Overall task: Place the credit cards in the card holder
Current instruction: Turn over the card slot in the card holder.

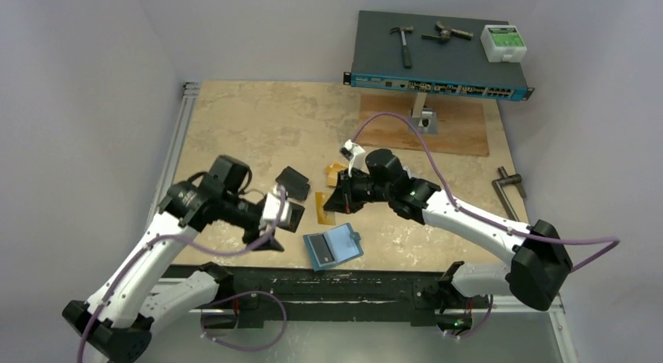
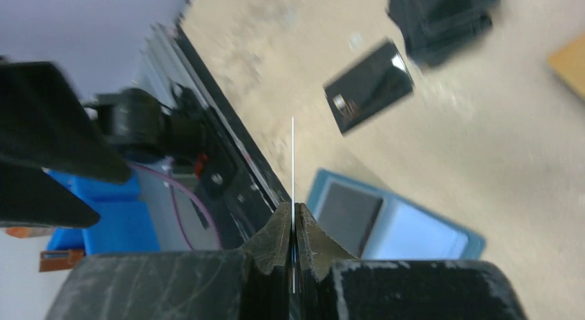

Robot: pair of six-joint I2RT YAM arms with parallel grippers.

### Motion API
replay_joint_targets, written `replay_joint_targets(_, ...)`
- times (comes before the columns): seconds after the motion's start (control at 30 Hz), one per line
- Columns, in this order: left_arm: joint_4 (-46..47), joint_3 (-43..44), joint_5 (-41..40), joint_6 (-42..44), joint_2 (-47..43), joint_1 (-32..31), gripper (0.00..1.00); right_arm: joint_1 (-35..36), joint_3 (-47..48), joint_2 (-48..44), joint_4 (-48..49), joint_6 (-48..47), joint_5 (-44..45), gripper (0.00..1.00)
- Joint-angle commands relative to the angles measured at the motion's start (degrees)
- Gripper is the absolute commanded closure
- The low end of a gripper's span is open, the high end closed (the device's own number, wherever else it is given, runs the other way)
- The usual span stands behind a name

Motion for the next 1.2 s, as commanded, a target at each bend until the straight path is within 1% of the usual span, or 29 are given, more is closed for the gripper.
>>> replay_joint_targets(0.0,2.4,-10.3,-14.5,18.0,-8.2,-10.1,0.45,0.2,-4.9,-0.1,-5.5,-1.3,1.4,1.00)
replay_joint_targets(0.03,4.4,-12.2,-15.5,20.3,-8.5,-11.9,0.44,0.2,-6.9,-0.5,-4.7,-0.7,1.2,1.00)
replay_joint_targets(0.17,18.1,-21.6,-19.9,25.8,-9.0,-19.3,0.43,0.3,-11.1,-1.2,-2.7,0.9,-0.5,1.00)
replay_joint_targets(0.23,26.2,-26.0,-21.7,28.4,-9.4,-22.0,0.42,0.6,-13.1,-1.4,-1.6,1.8,-0.7,1.00)
replay_joint_targets(0.37,38.1,-32.2,-23.2,34.8,-8.1,-24.8,0.42,0.9,-16.5,-1.8,1.4,4.0,-0.8,1.00)
replay_joint_targets(0.43,43.5,-34.0,-23.6,36.2,-6.4,-25.2,0.42,1.0,-18.0,-1.9,3.5,5.3,-1.1,1.00)
replay_joint_targets(0.6,47.2,-36.1,-23.0,40.6,-2.5,-26.4,0.44,1.4,-19.8,-1.6,7.3,7.4,-1.8,1.00)
replay_joint_targets(0.77,47.9,-40.1,-22.8,49.4,-1.2,-27.3,0.47,1.7,-20.7,-2.2,8.7,8.6,-1.4,1.00)
replay_joint_targets(0.87,49.4,-41.8,-23.2,52.5,-0.5,-27.4,0.48,1.7,-20.9,-2.2,9.0,8.9,-1.1,1.00)
replay_joint_targets(0.93,52.7,-43.0,-23.5,53.7,0.4,-27.3,0.51,1.7,-21.1,-2.1,9.4,9.1,-1.0,1.00)
replay_joint_targets(0.97,54.9,-43.5,-23.8,54.1,1.1,-27.3,0.55,1.7,-21.4,-1.8,9.7,9.2,-0.9,1.00)
replay_joint_targets(1.0,56.9,-43.8,-24.2,54.1,1.9,-27.3,0.60,1.7,-21.5,-1.6,9.8,9.3,-0.9,1.00)
replay_joint_targets(1.07,60.5,-44.2,-24.9,53.9,3.8,-27.3,0.73,1.8,-22.2,-1.3,10.8,9.7,-0.7,1.00)
replay_joint_targets(1.1,62.4,-44.5,-25.5,54.0,4.7,-27.3,0.77,1.8,-22.6,-1.3,11.2,9.9,-0.4,1.00)
replay_joint_targets(1.17,65.7,-45.1,-26.9,54.1,6.4,-27.3,0.80,1.7,-23.8,-1.5,12.1,11.0,0.3,1.00)
